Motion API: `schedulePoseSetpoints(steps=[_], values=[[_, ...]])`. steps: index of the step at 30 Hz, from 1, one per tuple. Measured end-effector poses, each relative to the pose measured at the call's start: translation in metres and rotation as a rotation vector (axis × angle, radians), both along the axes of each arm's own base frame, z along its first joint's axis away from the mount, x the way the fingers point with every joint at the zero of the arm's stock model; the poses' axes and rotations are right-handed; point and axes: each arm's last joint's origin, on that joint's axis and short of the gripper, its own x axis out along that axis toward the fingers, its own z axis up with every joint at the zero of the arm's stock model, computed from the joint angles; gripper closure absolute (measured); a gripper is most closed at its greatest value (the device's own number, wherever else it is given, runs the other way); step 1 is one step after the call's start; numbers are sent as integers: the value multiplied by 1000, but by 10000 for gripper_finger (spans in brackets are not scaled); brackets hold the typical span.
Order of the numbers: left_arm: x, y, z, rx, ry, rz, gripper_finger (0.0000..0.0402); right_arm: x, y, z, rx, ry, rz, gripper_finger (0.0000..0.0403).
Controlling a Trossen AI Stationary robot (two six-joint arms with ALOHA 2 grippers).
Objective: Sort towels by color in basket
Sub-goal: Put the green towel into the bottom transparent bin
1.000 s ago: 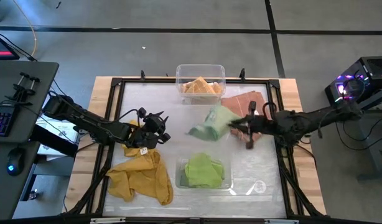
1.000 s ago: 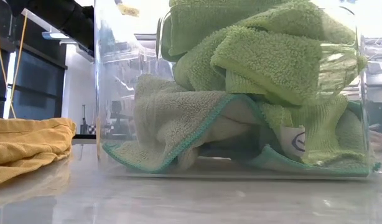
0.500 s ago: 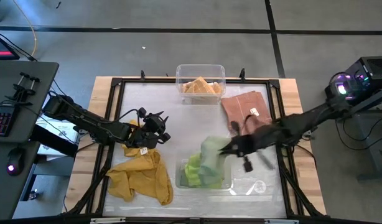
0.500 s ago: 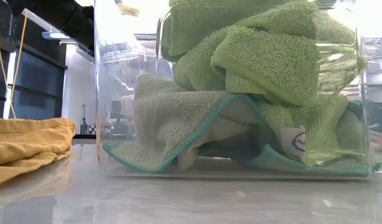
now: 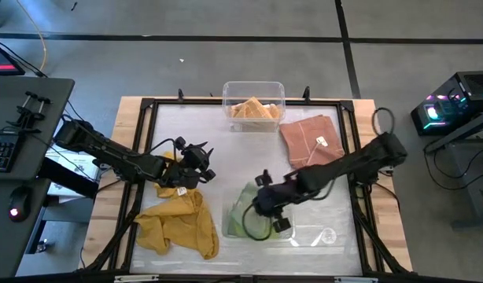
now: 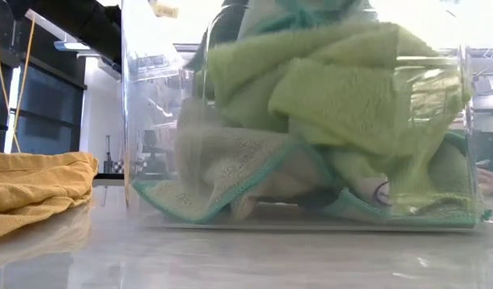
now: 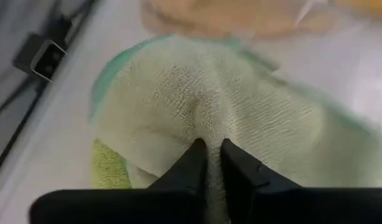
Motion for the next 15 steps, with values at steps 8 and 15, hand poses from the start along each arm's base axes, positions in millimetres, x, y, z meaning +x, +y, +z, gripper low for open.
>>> schedulePoseSetpoints(steps=[8, 15], values=[[2, -30, 7, -95, -70, -219, 275, 22, 4, -41, 5, 92, -66, 281], [-3, -67, 23, -23, -132, -437, 275, 23, 19, -44, 0, 48, -146, 268]])
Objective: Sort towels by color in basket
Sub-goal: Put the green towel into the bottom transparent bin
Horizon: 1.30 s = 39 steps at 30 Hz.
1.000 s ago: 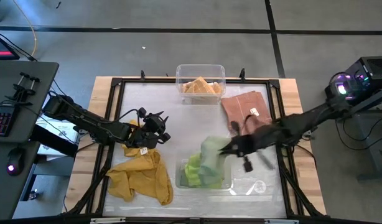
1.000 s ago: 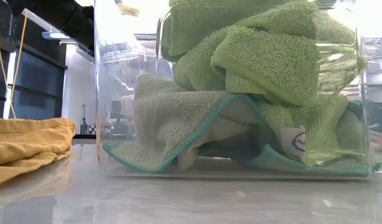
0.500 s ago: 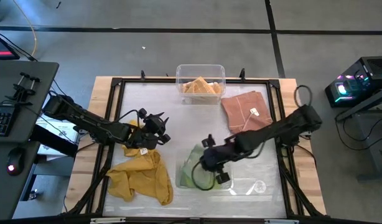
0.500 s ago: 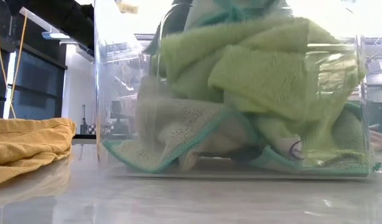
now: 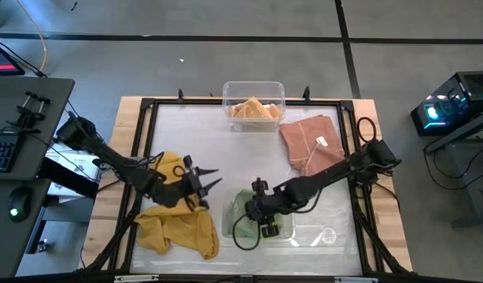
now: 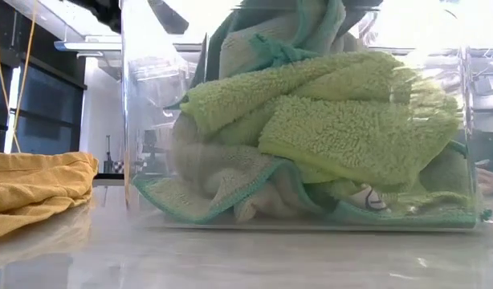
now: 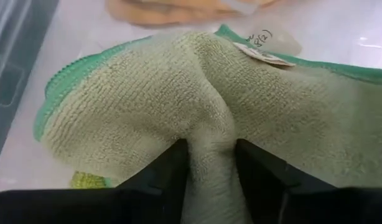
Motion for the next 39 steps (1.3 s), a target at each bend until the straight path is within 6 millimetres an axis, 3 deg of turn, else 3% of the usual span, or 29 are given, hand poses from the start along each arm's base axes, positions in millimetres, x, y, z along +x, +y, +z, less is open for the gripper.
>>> schedulePoseSetpoints(steps=[8, 12, 16, 21, 28, 32, 39], values=[[-11, -24, 5, 77, 0, -125, 275, -12, 32, 40, 7, -30, -45, 268], [-14, -28, 4, 57, -7, -134, 275, -16, 44, 45, -47, -77, -4, 276], [-14, -27, 3, 37, -3, -129, 275, -11, 46, 36, -132, -227, -133, 293], [-14, -27, 2, 25, -4, -126, 275, -15, 47, 17, -109, -175, -129, 307], [-14, -27, 1, 30, 3, -123, 275, -21, 49, 35, -122, -277, -183, 309], [-14, -27, 1, 2, -9, -117, 275, -21, 37, 42, -116, -316, -363, 309], [-15, -26, -1, -10, 0, -113, 275, -23, 31, 3, -25, -139, -369, 309]])
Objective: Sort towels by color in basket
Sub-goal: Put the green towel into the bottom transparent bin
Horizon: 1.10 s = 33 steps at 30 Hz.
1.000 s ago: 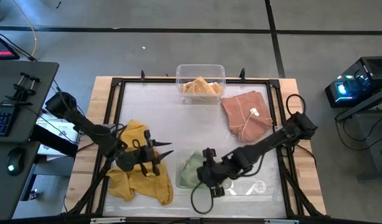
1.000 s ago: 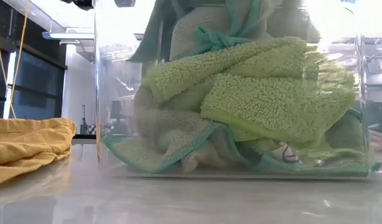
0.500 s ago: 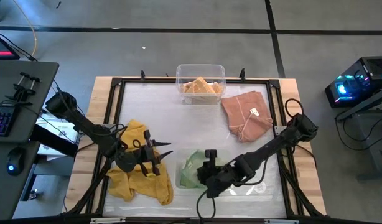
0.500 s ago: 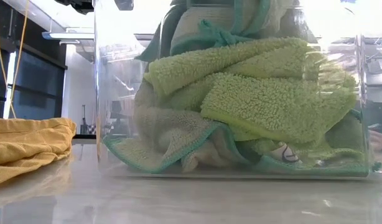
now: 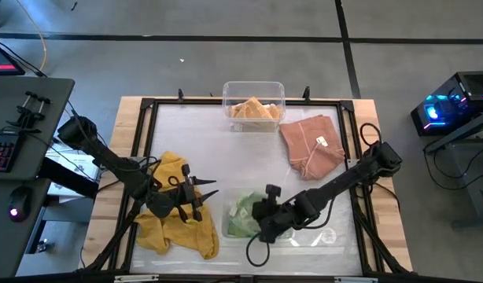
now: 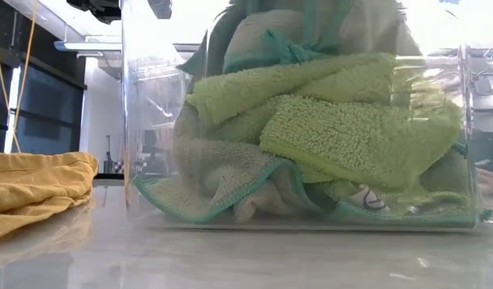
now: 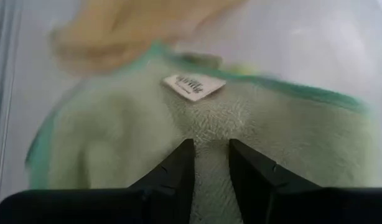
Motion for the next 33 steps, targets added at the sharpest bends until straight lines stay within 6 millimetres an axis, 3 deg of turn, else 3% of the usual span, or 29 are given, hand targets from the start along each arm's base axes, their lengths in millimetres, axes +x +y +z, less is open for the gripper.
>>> schedulePoseSetpoints(steps=[4, 9, 12, 17, 22, 28, 33], values=[[0, 0, 0, 3, 4, 0, 275, -3, 1, -18, 55, 24, 28, 309], [0, 0, 0, 3, 4, 0, 275, -2, 1, -17, 36, -2, 35, 309], [0, 0, -1, 3, 5, 0, 275, -2, 6, -4, -22, -41, 77, 309], [-1, 0, -2, -16, 6, 6, 275, -16, 26, 36, -172, -205, 126, 309], [-5, 0, -8, -41, 42, 13, 275, -32, 34, 41, -359, -334, -97, 309], [-6, 3, -13, -47, 79, 36, 275, -27, 20, 22, -267, -273, -261, 309], [-4, 6, -13, -53, 77, 52, 275, -12, 9, 4, -68, -74, -184, 309]])
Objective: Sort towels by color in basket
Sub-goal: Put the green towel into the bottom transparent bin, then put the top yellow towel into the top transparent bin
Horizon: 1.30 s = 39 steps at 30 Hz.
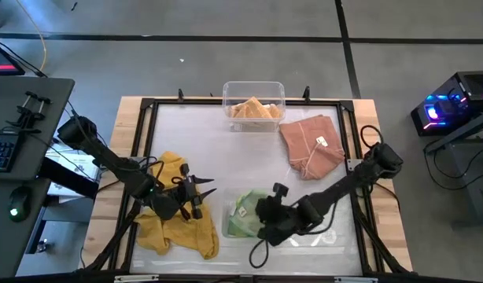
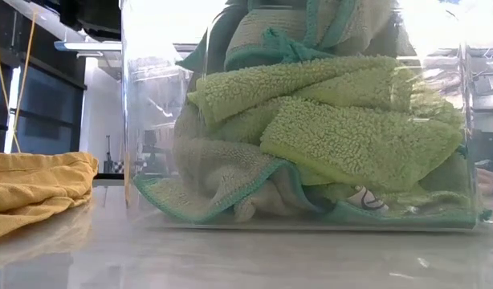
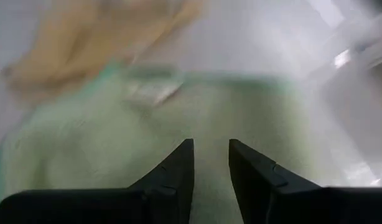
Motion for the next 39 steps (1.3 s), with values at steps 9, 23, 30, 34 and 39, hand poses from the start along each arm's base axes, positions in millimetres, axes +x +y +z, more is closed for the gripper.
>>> schedulePoseSetpoints(steps=[9, 23, 30, 34, 39], values=[[0, 0, -1, 7, 9, -1, 275, 17, -11, -22, 146, 169, 93, 309], [-15, 11, -11, -99, 89, 93, 275, -15, 11, 24, -184, -73, 130, 309], [-56, 44, -22, -300, 247, 402, 275, -9, 14, 26, -287, -214, 43, 309], [-71, 54, -33, -303, 298, 525, 275, 2, 20, 6, -288, -317, 261, 309], [-83, 67, -63, -378, 312, 641, 258, 19, 5, 4, -114, -688, 616, 309]])
